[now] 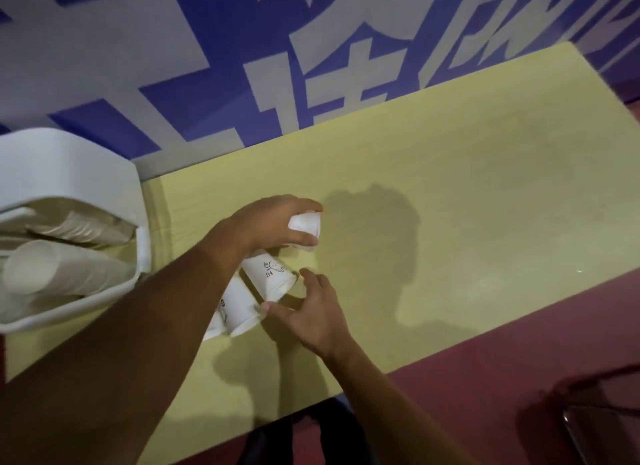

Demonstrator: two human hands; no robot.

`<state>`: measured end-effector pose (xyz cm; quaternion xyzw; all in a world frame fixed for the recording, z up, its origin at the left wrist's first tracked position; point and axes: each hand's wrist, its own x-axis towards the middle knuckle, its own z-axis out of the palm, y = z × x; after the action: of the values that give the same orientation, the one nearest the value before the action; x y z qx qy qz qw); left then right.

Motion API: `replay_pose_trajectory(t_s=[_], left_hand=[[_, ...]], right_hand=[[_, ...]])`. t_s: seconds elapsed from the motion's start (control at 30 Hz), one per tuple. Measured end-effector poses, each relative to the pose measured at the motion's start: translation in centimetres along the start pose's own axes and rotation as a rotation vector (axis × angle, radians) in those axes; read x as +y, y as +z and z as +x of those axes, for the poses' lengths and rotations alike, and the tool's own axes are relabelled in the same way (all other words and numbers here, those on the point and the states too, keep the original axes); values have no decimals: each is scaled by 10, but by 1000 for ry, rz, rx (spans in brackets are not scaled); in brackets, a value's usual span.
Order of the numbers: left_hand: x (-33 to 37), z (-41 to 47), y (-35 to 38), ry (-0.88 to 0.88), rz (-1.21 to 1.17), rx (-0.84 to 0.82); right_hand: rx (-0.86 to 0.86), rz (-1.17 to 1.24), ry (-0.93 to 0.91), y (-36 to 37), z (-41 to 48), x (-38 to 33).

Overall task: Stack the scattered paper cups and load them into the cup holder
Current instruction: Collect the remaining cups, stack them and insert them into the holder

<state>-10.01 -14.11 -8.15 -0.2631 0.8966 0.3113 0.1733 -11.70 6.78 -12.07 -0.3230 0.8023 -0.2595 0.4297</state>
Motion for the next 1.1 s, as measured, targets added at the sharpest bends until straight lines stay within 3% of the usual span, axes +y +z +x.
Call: replay_pose_trajectory(t_s=[0.2, 0.4, 0.7, 0.93, 1.1], left_hand=[[-1, -45, 5, -130, -614, 380], [-14, -97, 14, -137, -786, 589], [-71, -232, 9, -7, -949, 920], [-129, -335, -7, -129, -777, 995], [-164, -379, -13, -125, -740, 1080]], right_hand=[[66, -21, -1, 20, 11, -5], [193, 117, -75, 20, 7, -16], [287, 87, -422, 14, -26, -109], [246, 59, -564, 72, -55, -218], [248, 74, -701, 109, -59, -274]])
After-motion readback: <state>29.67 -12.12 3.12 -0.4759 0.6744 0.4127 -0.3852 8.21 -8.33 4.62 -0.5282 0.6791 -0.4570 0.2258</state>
